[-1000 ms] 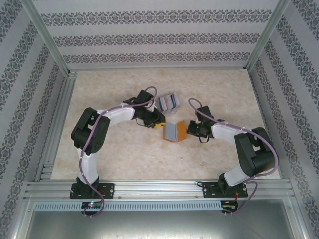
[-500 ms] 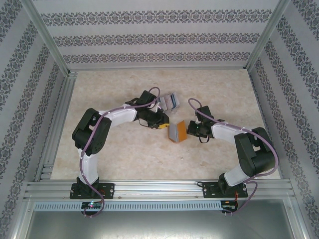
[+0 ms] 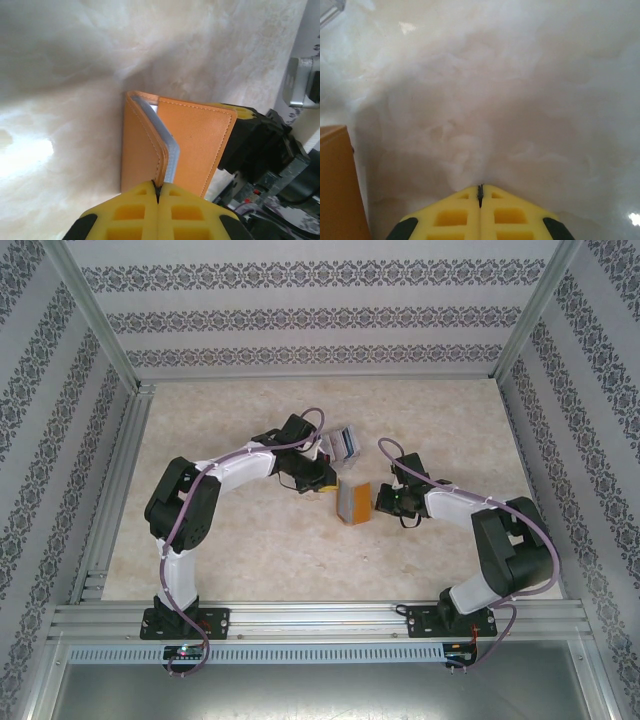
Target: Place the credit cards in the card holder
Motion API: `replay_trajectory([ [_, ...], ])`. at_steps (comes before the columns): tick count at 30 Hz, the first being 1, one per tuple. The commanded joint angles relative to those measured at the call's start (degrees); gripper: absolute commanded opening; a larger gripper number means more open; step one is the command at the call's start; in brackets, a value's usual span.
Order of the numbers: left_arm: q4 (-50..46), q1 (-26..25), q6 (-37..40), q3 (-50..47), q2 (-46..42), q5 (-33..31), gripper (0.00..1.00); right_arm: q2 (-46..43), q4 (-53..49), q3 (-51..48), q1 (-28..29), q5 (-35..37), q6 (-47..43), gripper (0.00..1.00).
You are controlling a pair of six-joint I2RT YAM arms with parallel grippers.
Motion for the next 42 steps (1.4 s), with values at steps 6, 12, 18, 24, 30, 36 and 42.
replay_trajectory([
  [6,-17.4,1.6,9.3,4.4,-4.6,-6.4,0.0,-9.2,-8.7,3.4,-0.8,-1.9,-2.1,0.28],
  [12,-23.3,2.0,8.9,6.0,-5.9,-6.5,0.0,-9.4,-10.8,9.0,-0.5,-5.6,-5.1,0.35],
  [18,-29.8,2.0,9.0,8.0,-8.0,-13.0,0.0,-6.7,-3.3,11.7,4.6,-15.9,-1.1,0.35],
  [24,-26.9,2.0,6.7,4.5,-9.6,-13.3,0.0,-1.0,3.3,11.5,10.1,-20.6,2.8,0.35],
  [30,-20.2,2.3,3.9,-2.7,-11.6,-12.5,0.0,1.9,3.2,10.4,10.8,-19.5,2.5,0.31],
  [36,-11.6,3.8,-1.5,-12.3,-15.9,-11.4,0.0,6.7,0.5,12.6,13.3,-18.6,2.2,0.32],
  [42,-7.2,4.5,-5.0,-19.9,-19.6,-12.5,0.0,9.6,-5.7,13.9,16.1,-11.2,0.3,0.32],
])
